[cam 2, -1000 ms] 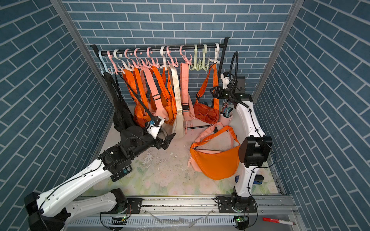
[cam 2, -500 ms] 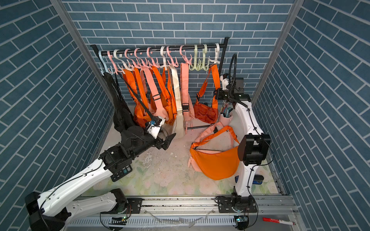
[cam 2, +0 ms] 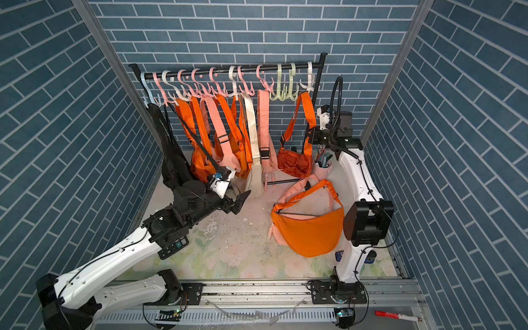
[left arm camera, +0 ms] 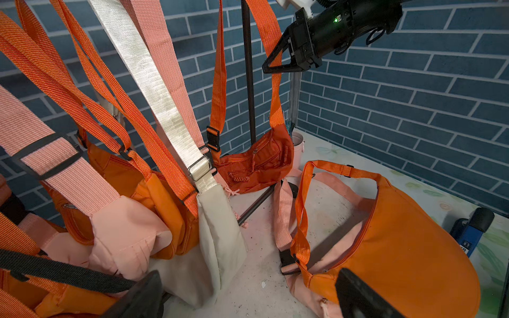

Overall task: Take the bag off the hook
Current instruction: Pick up the bag from the hook.

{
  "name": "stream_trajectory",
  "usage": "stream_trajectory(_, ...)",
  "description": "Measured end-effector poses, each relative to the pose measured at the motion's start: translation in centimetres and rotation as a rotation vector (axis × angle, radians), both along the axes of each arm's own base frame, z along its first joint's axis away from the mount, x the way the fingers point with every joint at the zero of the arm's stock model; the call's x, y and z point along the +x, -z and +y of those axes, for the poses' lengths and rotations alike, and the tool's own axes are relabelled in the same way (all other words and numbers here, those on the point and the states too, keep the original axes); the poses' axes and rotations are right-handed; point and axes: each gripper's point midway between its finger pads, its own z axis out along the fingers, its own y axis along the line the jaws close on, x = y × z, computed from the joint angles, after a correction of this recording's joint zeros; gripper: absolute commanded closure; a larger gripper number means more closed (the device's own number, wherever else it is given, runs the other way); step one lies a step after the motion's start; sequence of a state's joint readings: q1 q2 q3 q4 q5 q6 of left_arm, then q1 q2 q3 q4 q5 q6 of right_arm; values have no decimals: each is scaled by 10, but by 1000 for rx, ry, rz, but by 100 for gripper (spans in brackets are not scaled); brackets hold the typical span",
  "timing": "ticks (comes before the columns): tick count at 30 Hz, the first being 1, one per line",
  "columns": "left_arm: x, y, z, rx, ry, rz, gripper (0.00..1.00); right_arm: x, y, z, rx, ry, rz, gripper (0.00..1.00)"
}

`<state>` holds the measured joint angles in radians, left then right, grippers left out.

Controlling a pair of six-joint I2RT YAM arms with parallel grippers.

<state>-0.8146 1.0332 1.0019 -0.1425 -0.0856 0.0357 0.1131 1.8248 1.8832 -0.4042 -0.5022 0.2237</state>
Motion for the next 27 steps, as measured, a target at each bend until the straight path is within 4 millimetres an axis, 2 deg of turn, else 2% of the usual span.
stream_trajectory(10, 5, 3, 2, 9, -15, 0, 1, -30, -16, 2, 39, -16, -12, 100)
stream_trajectory(18, 11, 10, -1, 20, -18, 12, 1, -57, -41, 8, 85, -49, -46, 100)
stream_trajectory(27, 20, 19, -7, 31, -4, 39, 1, -78, -53, 11, 122, -63, -55, 100)
